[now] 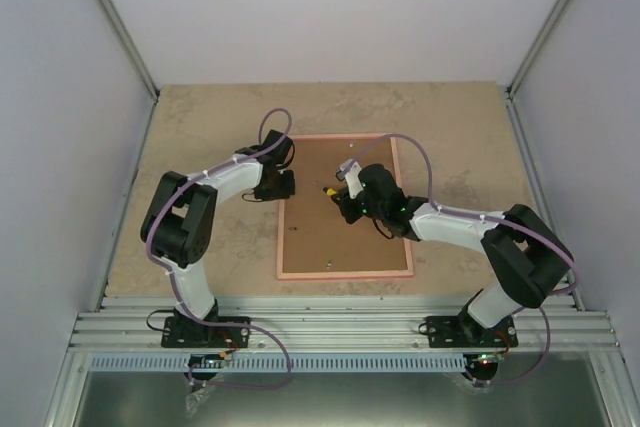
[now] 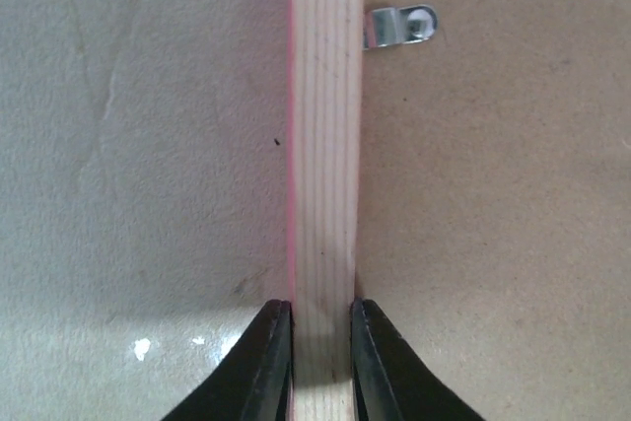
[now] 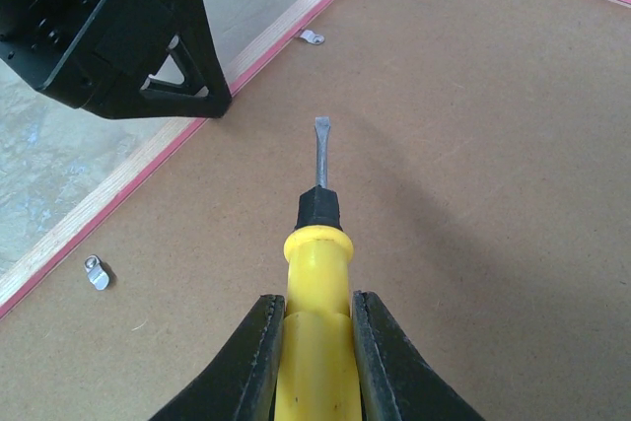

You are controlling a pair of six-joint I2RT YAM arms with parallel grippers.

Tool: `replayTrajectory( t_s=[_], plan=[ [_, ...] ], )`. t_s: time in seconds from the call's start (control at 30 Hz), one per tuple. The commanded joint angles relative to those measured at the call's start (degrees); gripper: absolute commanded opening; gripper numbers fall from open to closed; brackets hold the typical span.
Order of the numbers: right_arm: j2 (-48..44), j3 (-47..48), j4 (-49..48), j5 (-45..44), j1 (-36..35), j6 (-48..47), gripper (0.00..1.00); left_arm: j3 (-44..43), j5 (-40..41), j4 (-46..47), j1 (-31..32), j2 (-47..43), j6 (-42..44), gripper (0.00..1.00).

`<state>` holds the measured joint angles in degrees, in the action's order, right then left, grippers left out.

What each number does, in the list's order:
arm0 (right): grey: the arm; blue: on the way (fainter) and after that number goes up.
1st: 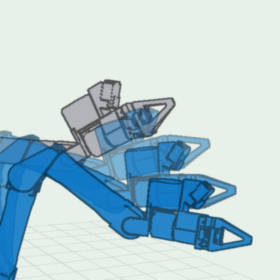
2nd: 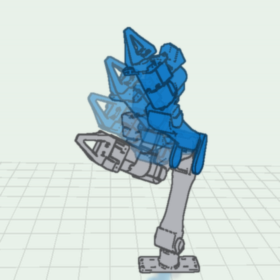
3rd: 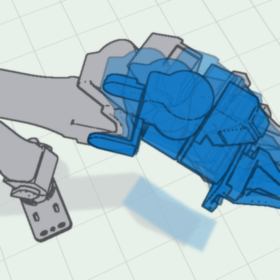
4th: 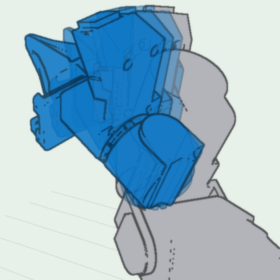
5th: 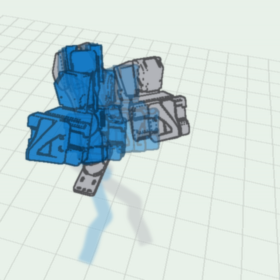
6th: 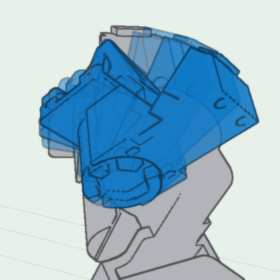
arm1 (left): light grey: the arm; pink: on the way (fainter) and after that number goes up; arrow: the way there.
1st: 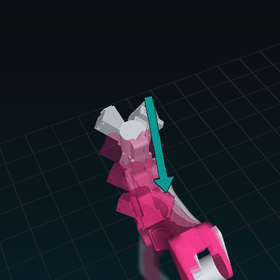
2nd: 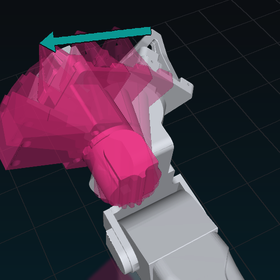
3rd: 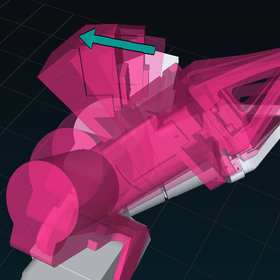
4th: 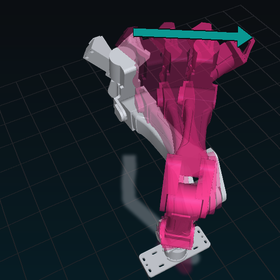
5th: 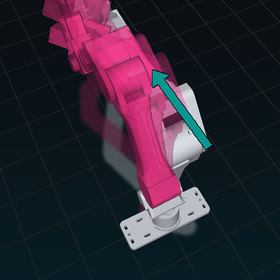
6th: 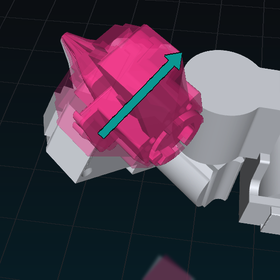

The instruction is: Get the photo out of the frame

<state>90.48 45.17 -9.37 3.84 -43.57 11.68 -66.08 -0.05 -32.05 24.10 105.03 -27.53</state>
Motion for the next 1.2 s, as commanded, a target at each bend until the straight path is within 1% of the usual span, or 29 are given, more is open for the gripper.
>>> replayTrajectory(
  t_s=[0.0,0.13,0.33,0.5,0.7,0.87,1.17],
  plan=[
    [-0.7,0.2,-1.2,-0.1,0.2,0.4,0.00,0.6,-2.7,0.0,-0.1,-1.0,0.8,0.14],
    [1.4,2.5,0.3,-1.2,0.4,0.9,0.01,2.8,-4.9,1.2,0.0,-2.9,0.6,0.09],
    [6.5,8.9,3.2,1.4,0.4,1.6,0.01,5.6,-5.8,2.1,1.5,-5.5,0.1,0.08],
    [11.4,15.1,5.9,2.3,0.4,0.8,0.01,6.3,-5.8,2.3,3.1,-6.9,-0.4,0.08],
    [17.4,21.2,8.0,3.9,0.4,0.0,0.00,7.0,-6.1,2.7,3.5,-7.9,-0.8,0.08],
    [19.9,23.4,8.8,5.1,0.4,-0.1,0.00,7.2,-6.1,2.8,3.6,-8.1,-0.7,0.08],
    [21.1,23.5,9.9,6.6,0.4,-0.3,0.00,7.5,-6.1,3.6,3.6,-6.8,-0.9,0.08]
  ],
)
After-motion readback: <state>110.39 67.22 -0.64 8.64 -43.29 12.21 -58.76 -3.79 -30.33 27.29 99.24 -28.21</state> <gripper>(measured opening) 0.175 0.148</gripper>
